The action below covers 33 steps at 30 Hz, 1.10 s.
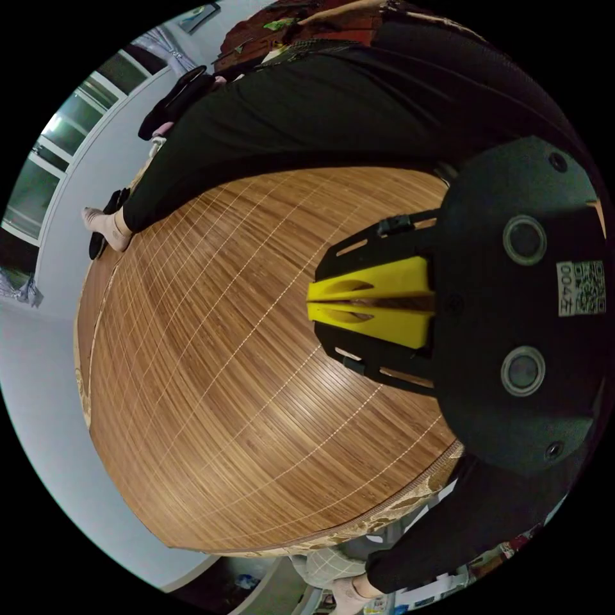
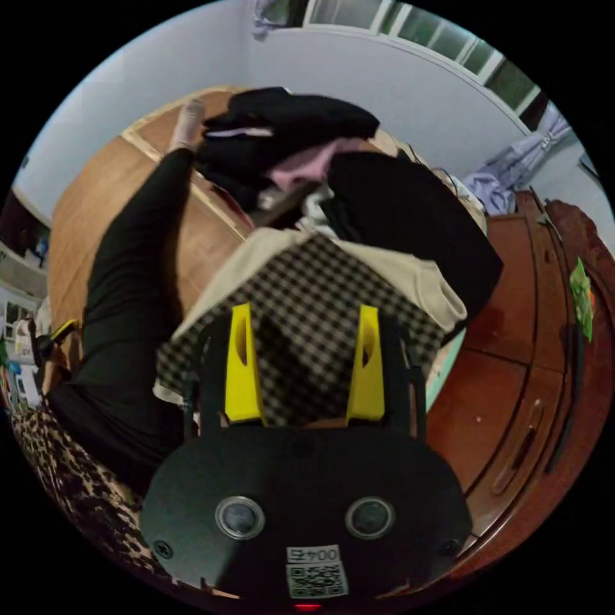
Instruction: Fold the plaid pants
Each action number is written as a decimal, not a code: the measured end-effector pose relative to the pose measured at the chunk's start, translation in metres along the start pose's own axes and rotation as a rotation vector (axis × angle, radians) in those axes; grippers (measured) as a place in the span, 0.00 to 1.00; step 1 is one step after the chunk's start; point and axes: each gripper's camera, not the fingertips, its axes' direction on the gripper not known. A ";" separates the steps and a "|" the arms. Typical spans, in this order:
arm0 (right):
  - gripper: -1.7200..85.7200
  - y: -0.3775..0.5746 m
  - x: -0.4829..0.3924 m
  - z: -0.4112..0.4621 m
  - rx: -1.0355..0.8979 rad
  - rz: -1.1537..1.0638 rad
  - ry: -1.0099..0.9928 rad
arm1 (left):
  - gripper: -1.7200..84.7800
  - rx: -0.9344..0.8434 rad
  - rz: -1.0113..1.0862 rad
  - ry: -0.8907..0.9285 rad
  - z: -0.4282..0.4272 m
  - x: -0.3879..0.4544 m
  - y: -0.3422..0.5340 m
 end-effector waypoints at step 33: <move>0.20 -0.012 -0.267 -0.153 0.849 -0.513 -1.156 | 0.03 0.108 -0.033 0.041 -0.107 -0.075 0.034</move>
